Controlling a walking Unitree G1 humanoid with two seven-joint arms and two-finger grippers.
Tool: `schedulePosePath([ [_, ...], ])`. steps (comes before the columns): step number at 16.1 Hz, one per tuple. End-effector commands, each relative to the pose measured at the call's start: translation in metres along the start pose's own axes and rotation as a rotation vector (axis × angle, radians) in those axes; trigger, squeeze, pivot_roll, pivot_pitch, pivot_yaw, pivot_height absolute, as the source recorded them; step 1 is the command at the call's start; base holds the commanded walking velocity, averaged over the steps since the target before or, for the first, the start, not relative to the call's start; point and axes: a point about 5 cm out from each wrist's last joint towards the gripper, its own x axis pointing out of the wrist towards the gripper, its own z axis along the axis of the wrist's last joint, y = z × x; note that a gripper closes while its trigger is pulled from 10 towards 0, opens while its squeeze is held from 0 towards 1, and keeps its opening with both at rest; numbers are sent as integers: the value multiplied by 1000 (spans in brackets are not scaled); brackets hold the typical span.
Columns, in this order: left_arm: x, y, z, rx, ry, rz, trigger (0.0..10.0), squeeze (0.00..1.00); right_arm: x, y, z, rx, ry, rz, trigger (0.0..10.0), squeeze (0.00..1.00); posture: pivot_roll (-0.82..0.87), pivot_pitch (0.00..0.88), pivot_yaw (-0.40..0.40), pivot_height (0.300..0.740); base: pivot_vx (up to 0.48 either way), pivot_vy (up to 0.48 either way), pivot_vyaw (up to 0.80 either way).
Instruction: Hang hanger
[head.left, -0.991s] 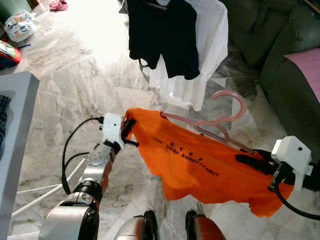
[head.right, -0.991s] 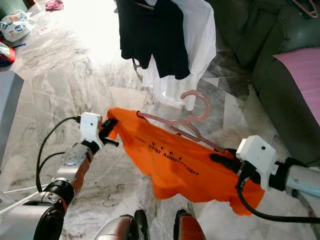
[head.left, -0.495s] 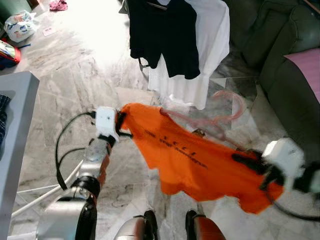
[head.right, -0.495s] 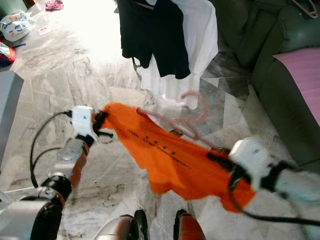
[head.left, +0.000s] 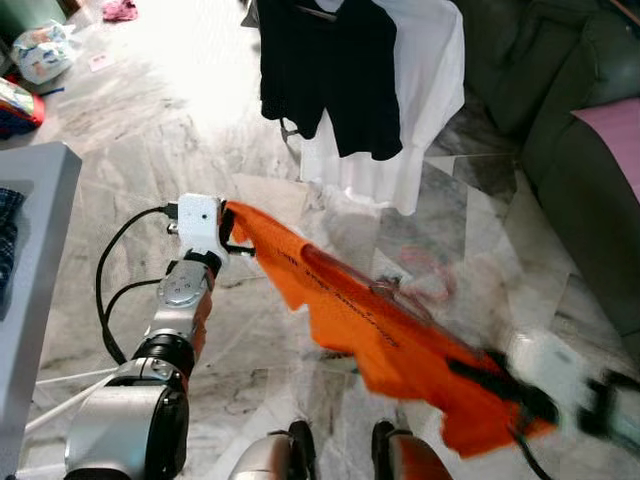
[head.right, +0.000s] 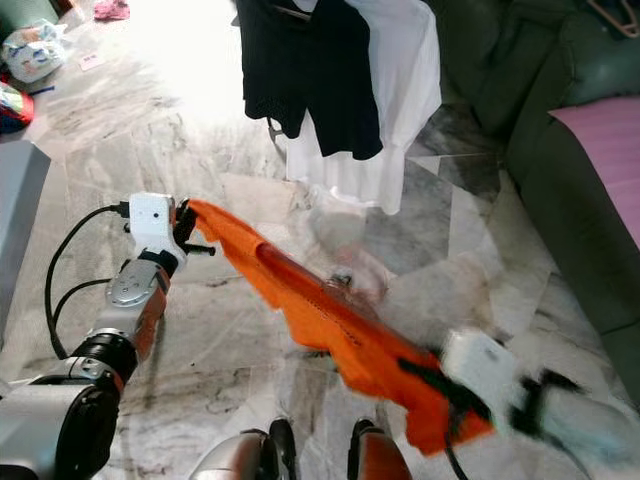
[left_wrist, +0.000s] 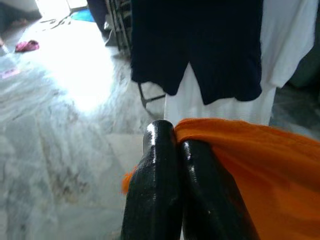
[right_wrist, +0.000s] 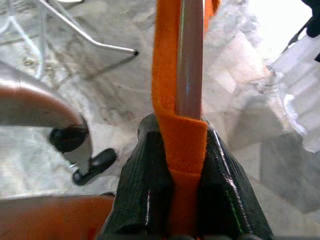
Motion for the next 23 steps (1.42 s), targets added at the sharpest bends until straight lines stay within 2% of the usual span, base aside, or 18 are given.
schedulePosePath([
  [1, -6, 35, -1, -17, 23, 173, 0, 0, -18, 10, -1, 32, 55, 61, 10000, 0, -153, 250, 94, 740, 0, 0, 0],
  [4, -7, 31, -7, -2, 61, 158, 0, 0, -37, 22, 7, 58, 58, 115, 10000, 0, -174, 249, 102, 740, 0, 0, 0],
  [6, -9, 23, -17, 18, 116, 132, 0, 0, -48, 15, 26, 67, -21, 67, 10000, 0, -182, 248, 109, 740, 0, 0, 0],
  [7, -12, 18, -24, 28, 150, 113, 0, 0, -52, 7, 40, 57, -95, 29, 10000, 0, -185, 249, 114, 740, 0, 0, 0],
  [9, -15, 13, -32, 32, 180, 93, 0, 0, -53, -2, 54, 53, -180, -17, 10000, 0, -187, 246, 117, 740, 0, 0, 0],
  [11, -21, 8, -44, 45, 246, 69, 0, 0, -48, -4, 56, 45, -191, -33, 10000, 0, -176, 244, 118, 740, 0, 0, 0],
  [15, -34, -2, -67, 49, 352, 11, 0, 0, -41, -13, 70, 71, -303, -50, 10000, 0, -158, 248, 118, 740, 0, 0, 0],
  [19, -34, -13, -68, 4, 322, -25, 0, 0, -35, -20, 64, 49, -253, -49, 10000, 0, -147, 251, 108, 740, 0, 0, 0],
  [20, -28, -18, -59, -8, 272, -35, 2588, 0, -31, -24, 58, 44, -216, -54, 10000, 0, -145, 252, 107, 740, 0, 0, 0],
  [21, -26, -19, -56, -14, 255, -38, 2588, 0, -29, -25, 56, 41, -208, -57, 10000, 0, -145, 252, 107, 740, 0, 0, 0],
  [22, -24, -21, -52, -15, 232, -43, 10000, 588, -28, -26, 55, 35, -195, -59, 10000, 0, -143, 252, 108, 740, 0, 0, 0],
  [23, -21, -24, -47, 0, 204, -68, 10000, 1000, -25, -28, 51, 19, -168, -63, 10000, 0, -144, 253, 110, 740, 0, 0, 0],
])
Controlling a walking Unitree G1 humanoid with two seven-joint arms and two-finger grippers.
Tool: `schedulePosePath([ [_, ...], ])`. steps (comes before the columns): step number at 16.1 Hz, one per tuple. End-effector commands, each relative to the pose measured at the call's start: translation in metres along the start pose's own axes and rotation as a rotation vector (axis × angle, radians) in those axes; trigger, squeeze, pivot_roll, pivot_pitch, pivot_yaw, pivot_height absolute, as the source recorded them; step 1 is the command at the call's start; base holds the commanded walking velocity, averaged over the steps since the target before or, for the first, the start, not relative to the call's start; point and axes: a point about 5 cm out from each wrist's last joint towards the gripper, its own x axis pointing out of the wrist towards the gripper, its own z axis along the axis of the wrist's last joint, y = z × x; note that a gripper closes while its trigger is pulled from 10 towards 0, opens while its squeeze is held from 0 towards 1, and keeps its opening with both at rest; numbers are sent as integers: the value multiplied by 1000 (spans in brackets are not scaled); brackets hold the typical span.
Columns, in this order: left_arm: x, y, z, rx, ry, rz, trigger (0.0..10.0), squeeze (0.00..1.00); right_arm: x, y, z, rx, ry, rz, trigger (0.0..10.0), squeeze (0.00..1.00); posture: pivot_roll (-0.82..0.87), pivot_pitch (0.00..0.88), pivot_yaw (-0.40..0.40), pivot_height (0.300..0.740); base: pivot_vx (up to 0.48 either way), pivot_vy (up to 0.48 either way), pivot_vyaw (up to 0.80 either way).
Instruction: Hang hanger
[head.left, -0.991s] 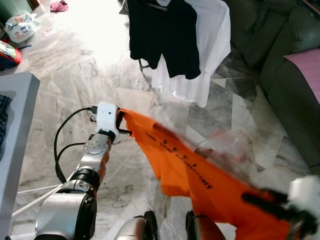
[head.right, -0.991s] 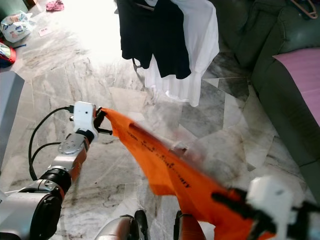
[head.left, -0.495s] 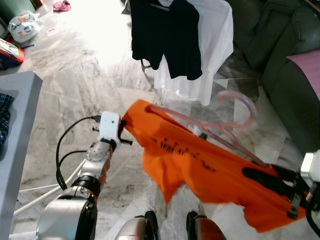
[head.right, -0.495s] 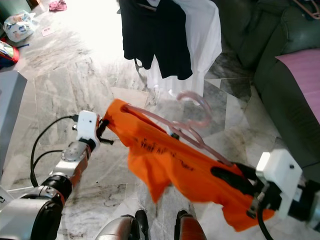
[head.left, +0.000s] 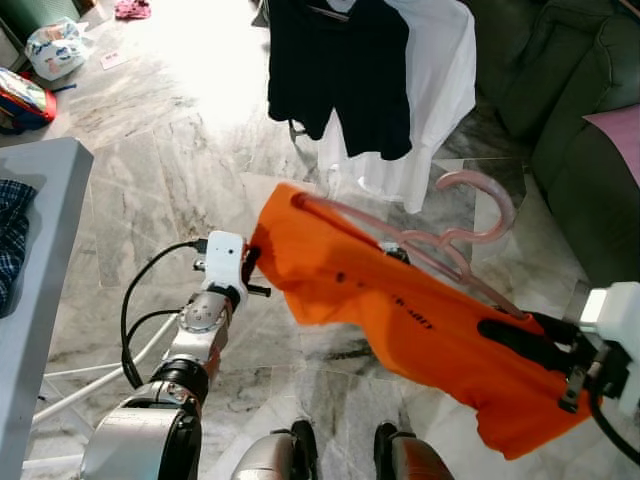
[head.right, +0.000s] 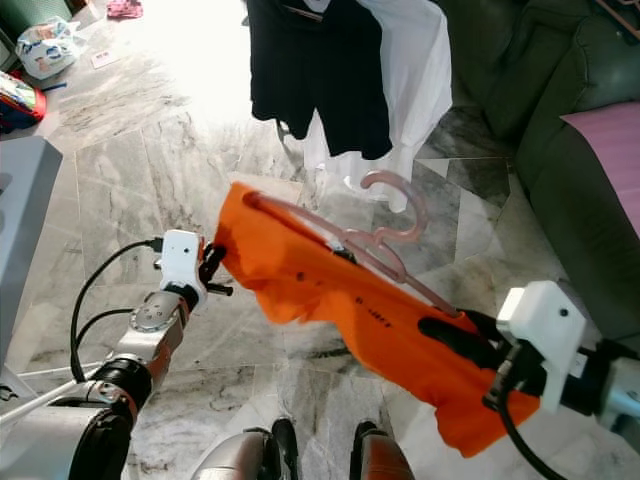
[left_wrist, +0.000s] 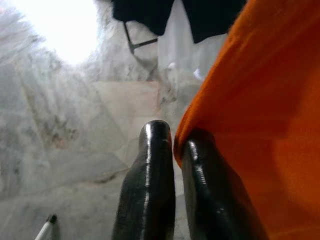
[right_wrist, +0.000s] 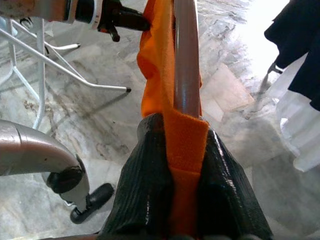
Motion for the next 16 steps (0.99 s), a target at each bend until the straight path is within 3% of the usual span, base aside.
schedulePosePath([
  [1, -2, 2, -3, 20, 10, -6, 10000, 1000, 1, 1, 4, -44, -15, 8, 10000, 0, -145, 254, 111, 740, 0, 0, 0],
  [2, 1, -8, 7, 100, -42, -107, 10000, 1000, 5, -4, -1, -80, 19, -8, 10000, 0, -147, 257, 118, 740, 0, 0, 0],
  [6, 1, -10, 15, 301, -58, -251, 10000, 1000, 16, -18, -10, -185, 67, -76, 10000, 0, -143, 263, 125, 740, 0, 0, 0],
  [9, 1, -6, 23, 335, -114, -265, 10000, 1000, 28, -20, -17, -229, 77, -74, 10000, 0, -135, 263, 120, 740, 0, 0, 0],
  [10, 1, -6, 26, 311, -134, -265, 10000, 1000, 30, -20, -18, -232, 76, -73, 10000, 0, -133, 263, 116, 740, 0, 0, 0],
  [11, 3, -8, 34, 214, -183, -263, 10000, 1000, 32, -21, -20, -233, 67, -70, 10000, 0, -130, 264, 111, 740, 0, 0, 0],
  [12, 8, -7, 46, -71, -238, -216, 10000, 1000, 33, -22, -22, -231, 64, -69, 10000, 0, -128, 263, 106, 740, 0, 0, 0],
  [13, 10, -8, 49, -173, -252, -197, 10000, 1000, 33, -22, -22, -232, 65, -69, 10000, 0, -128, 261, 104, 740, 0, 0, 0],
  [16, 11, -19, 47, -302, -255, -196, 10000, 1000, 39, -24, -25, -240, 57, -73, 10000, 0, -131, 259, 93, 740, 0, 0, 0],
])
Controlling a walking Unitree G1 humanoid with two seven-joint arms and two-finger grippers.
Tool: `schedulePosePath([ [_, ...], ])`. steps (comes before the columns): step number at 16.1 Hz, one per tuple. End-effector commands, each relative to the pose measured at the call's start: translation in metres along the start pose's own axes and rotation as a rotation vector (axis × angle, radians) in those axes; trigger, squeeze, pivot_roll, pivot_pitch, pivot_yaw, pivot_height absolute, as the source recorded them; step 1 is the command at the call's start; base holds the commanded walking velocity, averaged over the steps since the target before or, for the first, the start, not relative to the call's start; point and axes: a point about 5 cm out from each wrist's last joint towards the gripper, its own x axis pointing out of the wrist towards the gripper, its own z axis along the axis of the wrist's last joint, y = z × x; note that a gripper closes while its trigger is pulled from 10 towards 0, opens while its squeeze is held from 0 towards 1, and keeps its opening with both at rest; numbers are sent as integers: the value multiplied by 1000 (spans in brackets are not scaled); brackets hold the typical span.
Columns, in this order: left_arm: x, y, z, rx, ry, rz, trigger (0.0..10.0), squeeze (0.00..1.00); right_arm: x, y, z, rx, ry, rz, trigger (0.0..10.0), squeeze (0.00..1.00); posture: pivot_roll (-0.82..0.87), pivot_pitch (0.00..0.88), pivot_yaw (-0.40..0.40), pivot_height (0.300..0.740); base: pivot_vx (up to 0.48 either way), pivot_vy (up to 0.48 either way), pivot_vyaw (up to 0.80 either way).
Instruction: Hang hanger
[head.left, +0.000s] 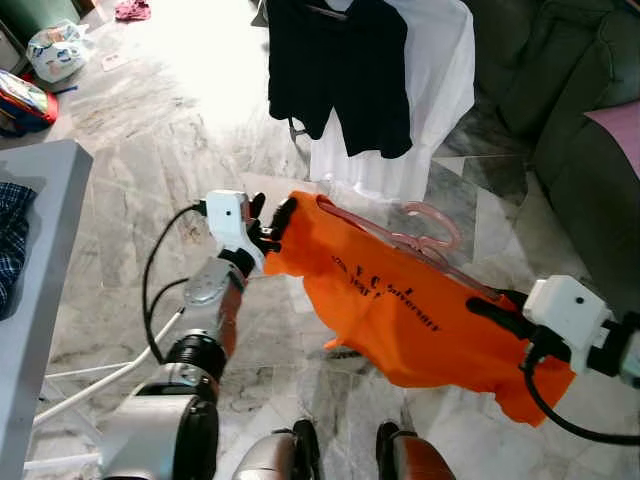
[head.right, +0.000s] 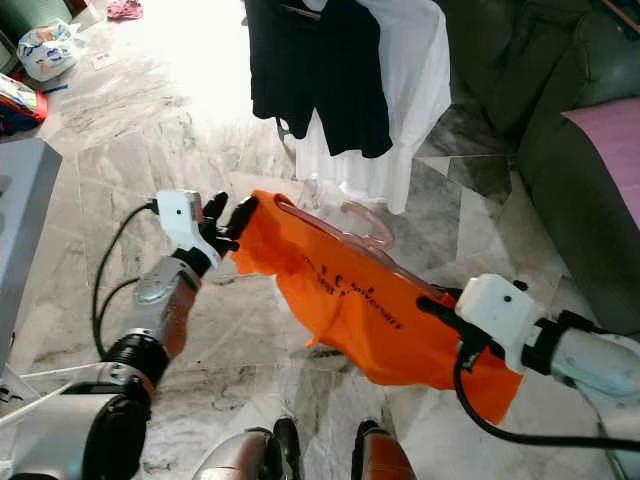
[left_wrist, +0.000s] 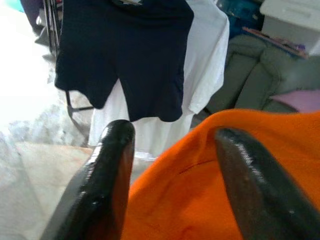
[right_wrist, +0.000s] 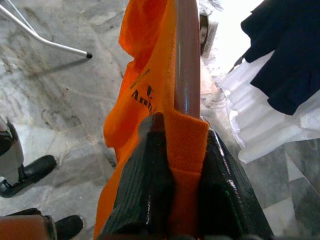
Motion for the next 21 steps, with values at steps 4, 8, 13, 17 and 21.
schedulePosePath([
  [4, -12, -5, -19, -96, 44, -13, 10000, 1000, 18, 5, -3, -25, -49, -68, 10000, 0, -137, 262, 88, 740, 0, 0, 0],
  [8, -10, -12, -18, -174, 32, -16, 10000, 1000, 30, 9, -6, -11, -69, -82, 10000, 0, -133, 268, 87, 740, 0, 0, 0],
  [13, -8, -28, -23, -300, 60, -59, 10000, 1000, 41, 10, -5, -3, -100, -87, 10000, 0, -125, 260, 83, 740, 0, 0, 0],
  [17, -7, -39, -27, -375, 75, -69, 10000, 0, 47, 11, -2, 2, -124, -74, 10000, 0, -127, 258, 79, 740, 0, 0, 0],
  [21, -6, -50, -19, -348, 29, -121, 10000, 0, 52, 14, -1, 28, -140, -66, 10000, 0, -133, 262, 81, 740, 0, 0, 0],
])
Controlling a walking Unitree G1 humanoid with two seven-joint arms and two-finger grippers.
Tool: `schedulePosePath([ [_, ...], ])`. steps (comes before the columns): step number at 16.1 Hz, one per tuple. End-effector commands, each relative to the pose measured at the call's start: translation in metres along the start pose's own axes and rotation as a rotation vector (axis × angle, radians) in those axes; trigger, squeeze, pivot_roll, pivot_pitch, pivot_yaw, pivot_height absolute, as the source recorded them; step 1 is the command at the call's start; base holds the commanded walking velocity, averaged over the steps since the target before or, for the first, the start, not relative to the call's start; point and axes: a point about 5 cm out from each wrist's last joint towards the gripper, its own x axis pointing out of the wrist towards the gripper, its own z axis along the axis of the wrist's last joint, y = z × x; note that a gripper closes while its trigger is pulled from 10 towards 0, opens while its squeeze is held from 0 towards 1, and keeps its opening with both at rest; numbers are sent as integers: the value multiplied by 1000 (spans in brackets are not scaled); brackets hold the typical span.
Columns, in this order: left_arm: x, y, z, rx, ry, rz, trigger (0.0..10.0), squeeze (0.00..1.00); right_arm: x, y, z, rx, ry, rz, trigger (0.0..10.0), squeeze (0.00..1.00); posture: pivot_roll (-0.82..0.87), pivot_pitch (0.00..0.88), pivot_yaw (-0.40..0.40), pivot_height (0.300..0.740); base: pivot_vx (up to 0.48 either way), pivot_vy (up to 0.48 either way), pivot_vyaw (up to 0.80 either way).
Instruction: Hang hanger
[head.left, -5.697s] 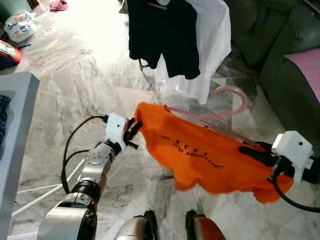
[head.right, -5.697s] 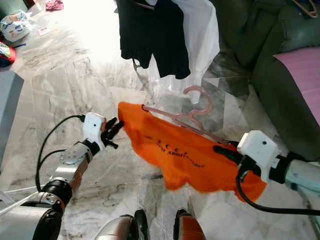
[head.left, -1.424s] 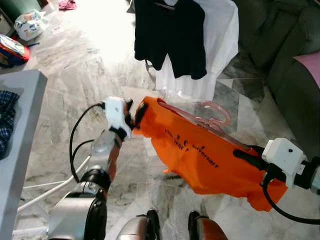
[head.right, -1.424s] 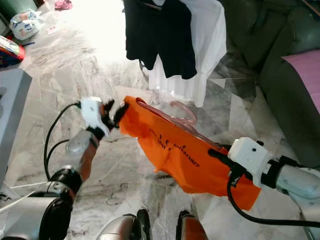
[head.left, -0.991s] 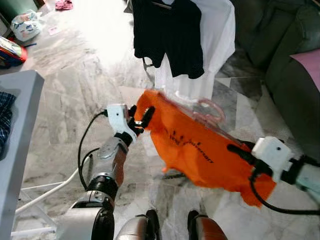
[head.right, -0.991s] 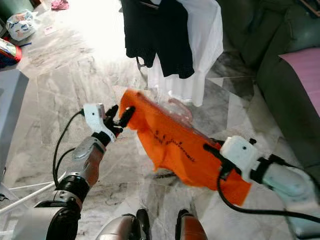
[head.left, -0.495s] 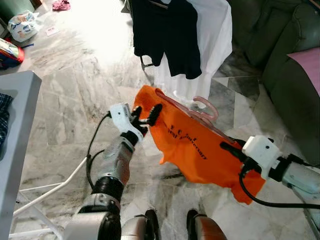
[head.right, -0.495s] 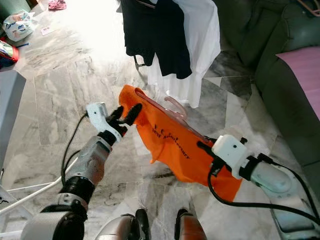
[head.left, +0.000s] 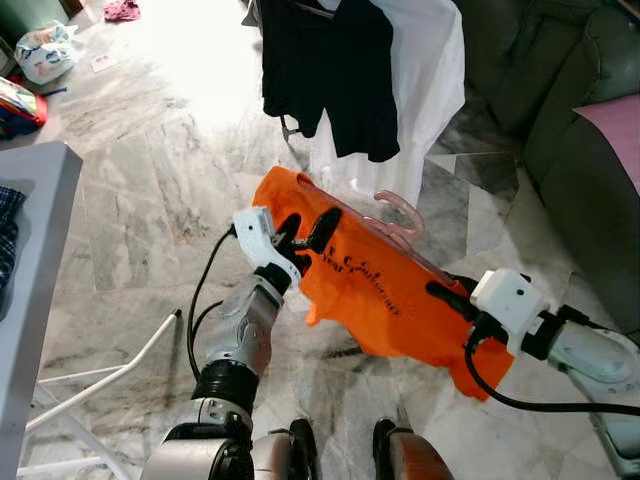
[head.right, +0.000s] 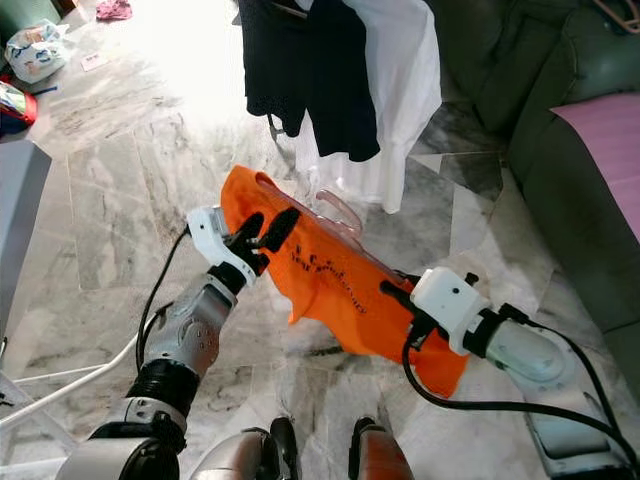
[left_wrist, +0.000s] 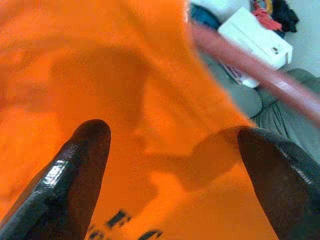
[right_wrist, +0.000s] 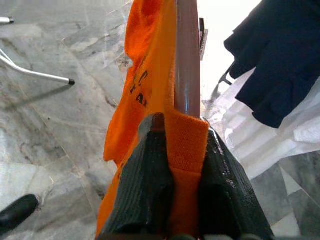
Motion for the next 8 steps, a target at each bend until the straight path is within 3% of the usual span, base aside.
schedulePosePath([
  [1, -5, 1, -4, 37, 5, -2, 10000, 0, 4, 3, 4, 9, -38, 13, 10000, 0, -133, 262, 81, 740, 0, 0, 0],
  [5, -8, 10, 2, 192, -4, 55, 10000, 0, 26, 16, 10, 88, -91, 70, 10000, 0, -131, 262, 87, 740, 0, 0, 0],
  [7, -12, 22, 6, 316, 14, 117, 10000, 0, 38, 19, 16, 144, -140, 90, 10000, 0, -124, 262, 88, 740, 0, 0, 0],
  [8, -13, 24, 7, 339, 16, 134, 10000, 0, 39, 19, 16, 151, -145, 93, 10000, 0, -124, 262, 88, 740, 0, 0, 0],
])
